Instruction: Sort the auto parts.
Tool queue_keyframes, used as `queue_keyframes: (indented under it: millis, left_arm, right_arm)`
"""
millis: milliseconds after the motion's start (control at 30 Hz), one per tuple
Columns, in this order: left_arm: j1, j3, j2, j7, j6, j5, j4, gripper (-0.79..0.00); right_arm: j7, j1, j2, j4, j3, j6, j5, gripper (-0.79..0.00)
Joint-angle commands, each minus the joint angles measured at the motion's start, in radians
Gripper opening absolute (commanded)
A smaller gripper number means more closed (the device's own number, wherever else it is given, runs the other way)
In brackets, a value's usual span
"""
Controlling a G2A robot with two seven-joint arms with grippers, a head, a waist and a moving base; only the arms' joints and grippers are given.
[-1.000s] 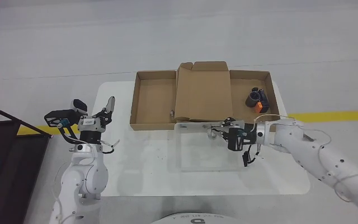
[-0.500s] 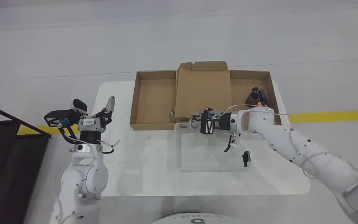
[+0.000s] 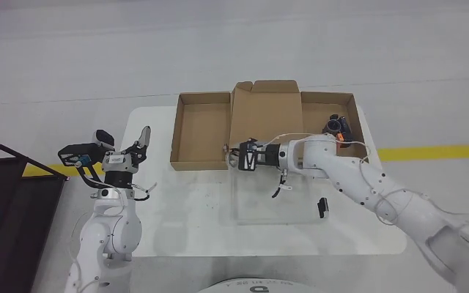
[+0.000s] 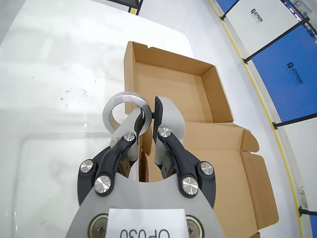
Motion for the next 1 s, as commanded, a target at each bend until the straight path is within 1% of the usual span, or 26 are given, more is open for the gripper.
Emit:
queue_keyframes:
  millis: [0,67,133,233,300,433,567,767,833,900,967]
  left_arm:
    - [0.0,0.0,0.0,0.0,0.0,0.0,0.0,0.0]
    - [0.0,0.0,0.0,0.0,0.0,0.0,0.0,0.0]
    - [0.0,0.0,0.0,0.0,0.0,0.0,0.0,0.0]
    - [-0.002,0.0,0.001,0.001,-0.015,0.02,0.005,0.0]
    - [0.0,0.008,0.002,0.007,-0.04,0.032,0.012,0.0]
    - [0.01,0.031,0.001,0.017,-0.061,0.032,0.015,0.0]
    - [0.015,0.024,-0.001,0.005,-0.053,-0.001,0.004,0.0]
    - [0.005,-0.025,0.0,-0.046,-0.057,-0.072,0.018,0.0]
    - [-0.008,-0.04,0.0,-0.049,-0.042,-0.082,0.019,0.0]
    - [-0.02,-0.048,-0.001,-0.051,-0.024,-0.108,0.012,0.0]
    - [-0.026,-0.053,-0.002,-0.053,-0.013,-0.12,0.002,0.0]
  right_arm:
    - [-0.02,0.016,-0.022,0.029,-0.007,0.011,0.006,-0.785]
    - [-0.074,0.019,-0.04,0.07,0.0,0.04,0.03,-0.785]
    - [-0.139,0.004,-0.047,0.109,0.022,0.082,0.059,-0.785]
    - [-0.212,-0.037,-0.045,0.132,0.068,0.16,0.097,-0.785]
    - [-0.219,-0.066,-0.042,0.125,0.093,0.209,0.107,-0.785]
    - [-0.13,-0.09,-0.046,0.086,0.115,0.264,0.108,-0.785]
    - [-0.13,-0.09,-0.046,0.086,0.115,0.264,0.108,-0.785]
    - [-0.119,-0.096,-0.049,0.078,0.115,0.266,0.123,-0.785]
    - [-0.03,-0.077,-0.067,0.068,0.096,0.281,0.109,-0.785]
    - [0.054,-0.047,-0.1,0.062,0.058,0.306,0.108,-0.785]
    - [0.096,-0.012,-0.138,0.09,0.018,0.307,0.111,-0.785]
